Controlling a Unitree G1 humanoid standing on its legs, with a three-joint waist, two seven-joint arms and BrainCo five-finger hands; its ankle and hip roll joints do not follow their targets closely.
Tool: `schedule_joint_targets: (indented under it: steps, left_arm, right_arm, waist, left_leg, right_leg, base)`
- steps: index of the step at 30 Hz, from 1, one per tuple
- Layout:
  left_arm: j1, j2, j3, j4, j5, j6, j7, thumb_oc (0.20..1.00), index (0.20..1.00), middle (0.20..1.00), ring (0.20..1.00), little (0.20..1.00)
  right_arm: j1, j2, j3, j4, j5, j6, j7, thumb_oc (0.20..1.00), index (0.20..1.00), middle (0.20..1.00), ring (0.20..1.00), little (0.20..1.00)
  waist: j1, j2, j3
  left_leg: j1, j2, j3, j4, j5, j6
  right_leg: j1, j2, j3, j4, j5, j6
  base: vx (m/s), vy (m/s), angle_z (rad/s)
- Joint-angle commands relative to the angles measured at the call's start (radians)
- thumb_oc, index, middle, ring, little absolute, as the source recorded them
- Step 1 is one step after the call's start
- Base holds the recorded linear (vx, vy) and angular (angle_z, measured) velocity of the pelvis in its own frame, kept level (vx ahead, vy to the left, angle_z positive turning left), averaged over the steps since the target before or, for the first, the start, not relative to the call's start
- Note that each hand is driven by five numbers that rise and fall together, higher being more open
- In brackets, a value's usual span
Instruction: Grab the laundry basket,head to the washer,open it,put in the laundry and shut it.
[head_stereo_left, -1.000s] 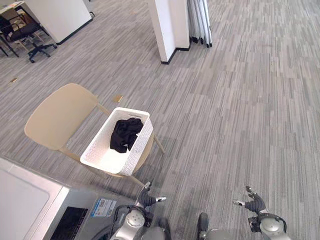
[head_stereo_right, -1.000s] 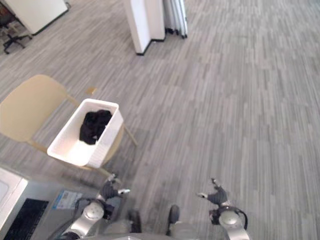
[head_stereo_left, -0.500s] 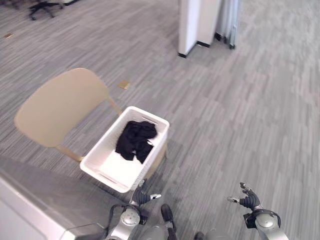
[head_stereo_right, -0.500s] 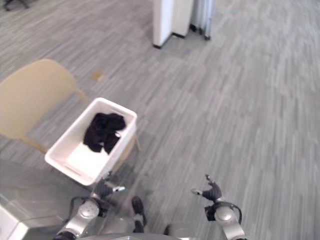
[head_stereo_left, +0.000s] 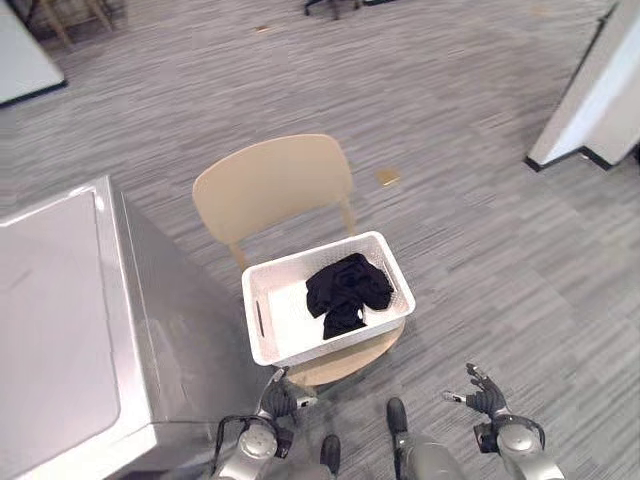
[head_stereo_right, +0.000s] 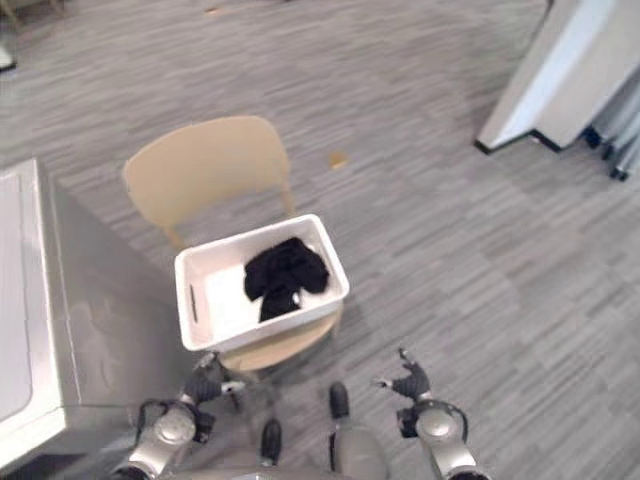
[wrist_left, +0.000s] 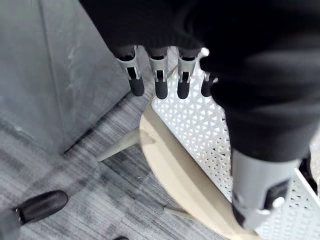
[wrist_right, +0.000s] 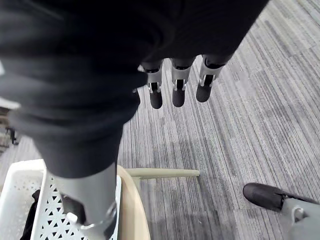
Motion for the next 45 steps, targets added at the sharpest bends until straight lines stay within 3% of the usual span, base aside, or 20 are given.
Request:
schedule_joint_targets:
  steps: [1,3,7,9,13,16,18,20,23,26,29,36,37,45]
  left_arm:
    - [-0.046,0.004,0.017,-0.040,-0.007,-0.019,-0.001,1.000,1.000,1.000,1.000,1.000]
    - [-0.039,0.006,0.024,-0.040,-0.009,-0.015,0.001,1.000,1.000,1.000,1.000,1.000]
    - [-0.023,0.021,0.039,-0.065,-0.005,-0.008,-0.007,1.000,1.000,1.000,1.000,1.000]
    - [-0.009,0.031,0.055,-0.066,0.001,-0.004,-0.012,1.000,1.000,1.000,1.000,1.000]
    - [0.039,0.047,0.097,-0.064,0.003,0.000,-0.016,1.000,1.000,1.000,1.000,1.000]
    - [0.060,0.066,0.124,-0.067,0.003,0.001,-0.013,1.000,1.000,1.000,1.000,1.000]
    - [0.053,0.083,0.131,-0.059,0.012,0.001,-0.003,1.000,1.000,1.000,1.000,1.000]
    - [0.047,0.092,0.131,-0.052,0.022,-0.006,-0.004,1.000,1.000,1.000,1.000,1.000]
    - [0.029,0.100,0.116,-0.045,0.028,-0.022,-0.004,1.000,1.000,1.000,1.000,1.000]
    - [0.025,0.113,0.100,-0.033,0.036,-0.030,-0.017,1.000,1.000,1.000,1.000,1.000]
    - [0.010,0.121,0.094,-0.020,0.030,-0.030,-0.015,1.000,1.000,1.000,1.000,1.000]
    - [-0.013,0.126,0.068,-0.003,0.002,-0.040,0.002,1.000,1.000,1.000,1.000,1.000]
    - [-0.014,0.128,0.059,-0.005,-0.029,-0.050,0.018,1.000,1.000,1.000,1.000,1.000]
    - [-0.044,0.136,0.049,-0.002,-0.115,-0.070,0.044,1.000,1.000,1.000,1.000,1.000]
  right_arm:
    - [0.017,-0.062,-0.003,-0.085,-0.026,-0.042,-0.006,1.000,1.000,1.000,1.000,1.000]
    - [0.018,-0.069,-0.005,-0.081,-0.033,-0.039,-0.012,1.000,1.000,1.000,1.000,1.000]
    - [0.025,-0.082,-0.013,-0.105,-0.047,-0.029,-0.025,1.000,1.000,1.000,1.000,1.000]
    - [0.018,-0.094,-0.011,-0.116,-0.067,-0.025,-0.027,1.000,1.000,1.000,1.000,1.000]
    - [-0.001,-0.122,0.006,-0.175,-0.139,-0.024,-0.024,1.000,1.000,1.000,1.000,1.000]
    - [-0.034,-0.153,0.028,-0.226,-0.212,-0.026,-0.025,1.000,1.000,1.000,1.000,1.000]
    - [-0.076,-0.187,0.054,-0.271,-0.258,-0.032,-0.026,1.000,1.000,1.000,1.000,1.000]
    - [-0.095,-0.217,0.066,-0.309,-0.288,-0.042,-0.024,1.000,1.000,1.000,1.000,1.000]
    - [-0.139,-0.275,0.104,-0.322,-0.337,-0.044,-0.017,1.000,1.000,1.000,1.000,1.000]
    - [-0.212,-0.305,0.172,-0.286,-0.383,-0.037,0.002,1.000,1.000,1.000,1.000,1.000]
    - [-0.315,-0.326,0.244,-0.227,-0.403,-0.031,0.001,1.000,1.000,1.000,1.000,1.000]
    - [-0.540,-0.354,0.375,-0.084,-0.434,-0.015,-0.023,1.000,1.000,1.000,1.000,1.000]
    - [-0.642,-0.373,0.425,0.016,-0.456,-0.005,-0.051,1.000,1.000,1.000,1.000,1.000]
    - [-0.816,-0.378,0.500,0.323,-0.481,0.040,-0.109,1.000,1.000,1.000,1.000,1.000]
  waist:
    - [-0.029,-0.034,-0.006]
    - [-0.032,-0.035,-0.005]
    - [-0.053,-0.031,-0.004]
    - [-0.050,-0.032,-0.007]
    - [-0.026,-0.043,-0.018]
    - [0.001,-0.055,-0.008]
    - [0.009,-0.060,0.015]
    - [0.008,-0.061,0.026]
    - [0.006,-0.059,0.025]
    - [0.023,-0.077,0.023]
    - [0.047,-0.075,0.013]
    - [0.089,-0.040,0.058]
    - [0.115,-0.019,0.087]
    - [0.163,0.048,0.151]
  left_leg:
    - [-0.065,-0.010,0.102,0.068,-0.029,-0.026]
    - [-0.066,0.009,0.156,0.073,-0.025,-0.025]
    - [-0.068,0.047,0.359,0.089,-0.026,-0.015]
    - [-0.072,0.047,0.382,0.100,-0.029,-0.012]
    - [-0.061,0.029,0.352,0.082,-0.047,0.001]
    - [-0.050,0.017,0.343,0.079,-0.069,0.025]
    - [-0.049,0.017,0.330,0.091,-0.075,0.038]
    - [-0.048,0.014,0.302,0.095,-0.081,0.042]
    - [-0.044,0.006,0.251,0.084,-0.076,0.030]
    - [-0.047,-0.007,0.214,0.092,-0.082,0.019]
    - [-0.094,0.002,0.191,0.082,-0.046,-0.002]
    - [-0.189,0.017,0.122,0.036,0.030,-0.036]
    - [-0.233,0.022,0.094,0.019,0.063,-0.046]
    - [-0.343,0.020,0.038,-0.034,0.145,-0.069]
  right_leg:
    - [0.096,-0.068,-0.069,-0.004,-0.160,0.075]
    - [0.117,-0.077,-0.119,-0.012,-0.167,0.073]
    - [0.143,-0.090,-0.208,-0.011,-0.189,0.069]
    - [0.153,-0.092,-0.233,-0.004,-0.198,0.068]
    - [0.165,-0.099,-0.255,0.017,-0.213,0.080]
    - [0.123,-0.122,-0.258,0.143,-0.216,0.105]
    - [0.056,-0.127,-0.233,0.272,-0.203,0.130]
    - [0.018,-0.110,-0.174,0.326,-0.214,0.134]
    - [0.009,-0.093,-0.092,0.240,-0.212,0.111]
    - [0.047,-0.112,-0.097,0.130,-0.207,0.104]
    - [0.036,-0.103,-0.116,0.104,-0.189,0.097]
    - [-0.021,-0.096,-0.186,0.059,-0.174,0.075]
    - [-0.060,-0.092,-0.209,0.058,-0.169,0.066]
    - [-0.199,-0.085,-0.245,0.098,-0.169,0.048]
  base:
    - [0.05,-0.146,1.11]
    - [0.06,-0.136,1.05]
    - [0.07,-0.030,0.93]
    - [0.12,0.013,0.68]
    - [0.13,0.068,0.13]
    - [0.08,0.106,-0.01]
    - [0.02,0.056,-0.04]
    - [0.04,-0.016,-0.03]
    - [0.08,-0.074,0.49]
    - [0.05,-0.137,0.45]
    - [-0.03,-0.197,0.65]
    - [-0.08,-0.108,0.35]
    - [-0.06,-0.061,0.27]
    - [-0.07,-0.030,0.22]
